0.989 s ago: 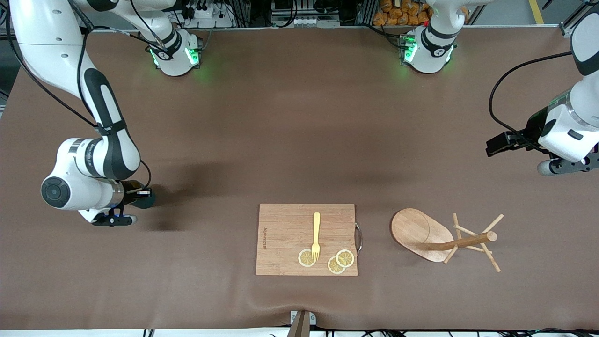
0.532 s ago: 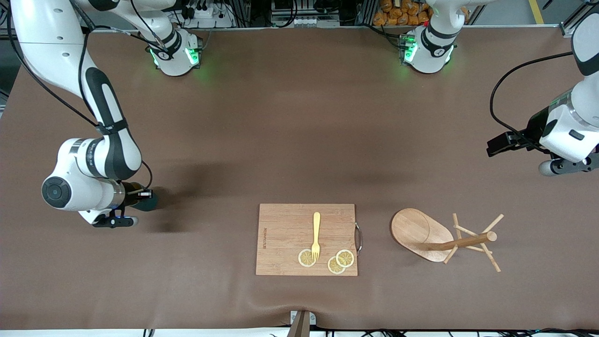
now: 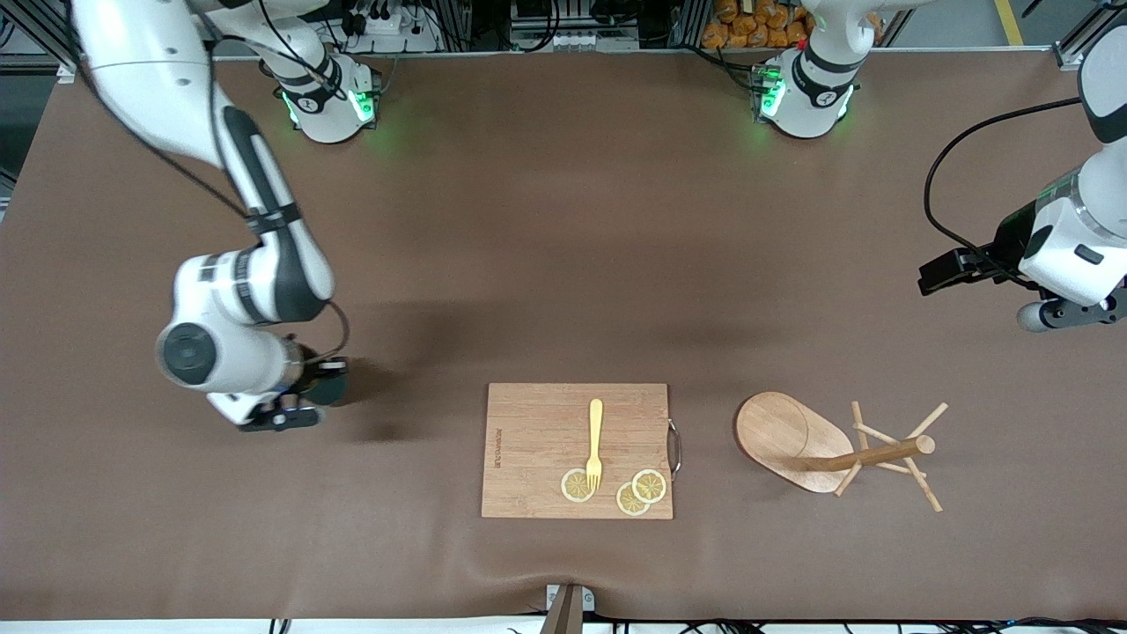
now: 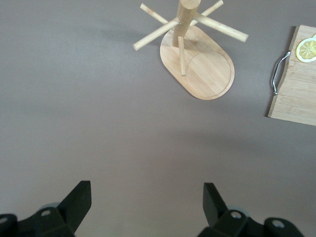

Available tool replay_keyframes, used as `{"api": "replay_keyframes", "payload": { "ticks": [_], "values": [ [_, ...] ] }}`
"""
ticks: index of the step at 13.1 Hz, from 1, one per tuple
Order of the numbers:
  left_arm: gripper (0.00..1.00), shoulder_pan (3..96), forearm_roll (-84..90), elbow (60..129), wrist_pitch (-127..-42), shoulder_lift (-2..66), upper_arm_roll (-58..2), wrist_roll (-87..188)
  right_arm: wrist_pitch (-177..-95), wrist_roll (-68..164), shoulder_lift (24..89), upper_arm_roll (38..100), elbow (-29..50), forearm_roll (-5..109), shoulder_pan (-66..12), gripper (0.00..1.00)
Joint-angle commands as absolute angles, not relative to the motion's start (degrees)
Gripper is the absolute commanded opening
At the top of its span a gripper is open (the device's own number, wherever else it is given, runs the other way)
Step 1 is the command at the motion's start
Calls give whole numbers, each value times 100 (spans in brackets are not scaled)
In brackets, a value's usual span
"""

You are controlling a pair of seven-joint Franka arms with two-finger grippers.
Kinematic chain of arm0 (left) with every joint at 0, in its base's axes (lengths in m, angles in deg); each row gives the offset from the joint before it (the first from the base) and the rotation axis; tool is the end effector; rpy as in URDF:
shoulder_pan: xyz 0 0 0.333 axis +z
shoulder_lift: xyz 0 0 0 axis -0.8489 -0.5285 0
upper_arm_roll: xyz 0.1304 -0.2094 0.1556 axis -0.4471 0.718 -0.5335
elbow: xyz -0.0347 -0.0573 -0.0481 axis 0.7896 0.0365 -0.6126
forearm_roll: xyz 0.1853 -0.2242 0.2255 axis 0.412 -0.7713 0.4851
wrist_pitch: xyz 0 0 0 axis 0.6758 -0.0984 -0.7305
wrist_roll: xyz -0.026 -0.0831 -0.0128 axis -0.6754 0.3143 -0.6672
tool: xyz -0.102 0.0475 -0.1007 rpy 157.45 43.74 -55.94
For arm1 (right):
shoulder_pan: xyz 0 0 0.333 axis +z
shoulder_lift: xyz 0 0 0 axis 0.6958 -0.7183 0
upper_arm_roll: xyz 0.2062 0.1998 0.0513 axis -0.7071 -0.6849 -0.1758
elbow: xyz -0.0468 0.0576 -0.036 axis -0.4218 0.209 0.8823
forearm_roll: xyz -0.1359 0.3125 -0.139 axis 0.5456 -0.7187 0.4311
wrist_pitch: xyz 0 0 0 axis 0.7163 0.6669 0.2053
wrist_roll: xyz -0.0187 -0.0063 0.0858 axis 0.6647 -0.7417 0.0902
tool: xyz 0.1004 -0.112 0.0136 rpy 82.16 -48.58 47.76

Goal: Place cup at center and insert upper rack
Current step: 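Carry the teal mug with the right gripper toward the table center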

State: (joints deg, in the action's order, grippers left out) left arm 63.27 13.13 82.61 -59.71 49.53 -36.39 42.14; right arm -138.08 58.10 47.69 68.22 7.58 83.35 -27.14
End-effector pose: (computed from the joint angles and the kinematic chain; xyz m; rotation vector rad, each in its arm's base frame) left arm 0.5655 -0.0402 0.5034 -3.1276 -0.2706 0.0883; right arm 0.6003 0.1441 0.2163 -3.1143 -0.1302 0.2959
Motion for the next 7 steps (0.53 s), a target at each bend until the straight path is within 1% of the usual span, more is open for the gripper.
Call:
{"api": "replay_keyframes", "payload": {
  "ticks": [1, 5, 7],
  "values": [
    [100, 6398, 1438, 8269, -5980, 4976, -3595, 4298, -13712, 6236, 4823, 6885, 765, 8280, -2169, 0],
    [100, 6398, 1438, 8269, -5980, 4968, -3595, 4298, -13756, 6701, 4823, 6885, 756, 7596, -1475, 0],
    [100, 6398, 1438, 8269, -5980, 4976, -3595, 4298, -13791, 7244, 4823, 6885, 677, 7497, -1062, 0]
  ]
}}
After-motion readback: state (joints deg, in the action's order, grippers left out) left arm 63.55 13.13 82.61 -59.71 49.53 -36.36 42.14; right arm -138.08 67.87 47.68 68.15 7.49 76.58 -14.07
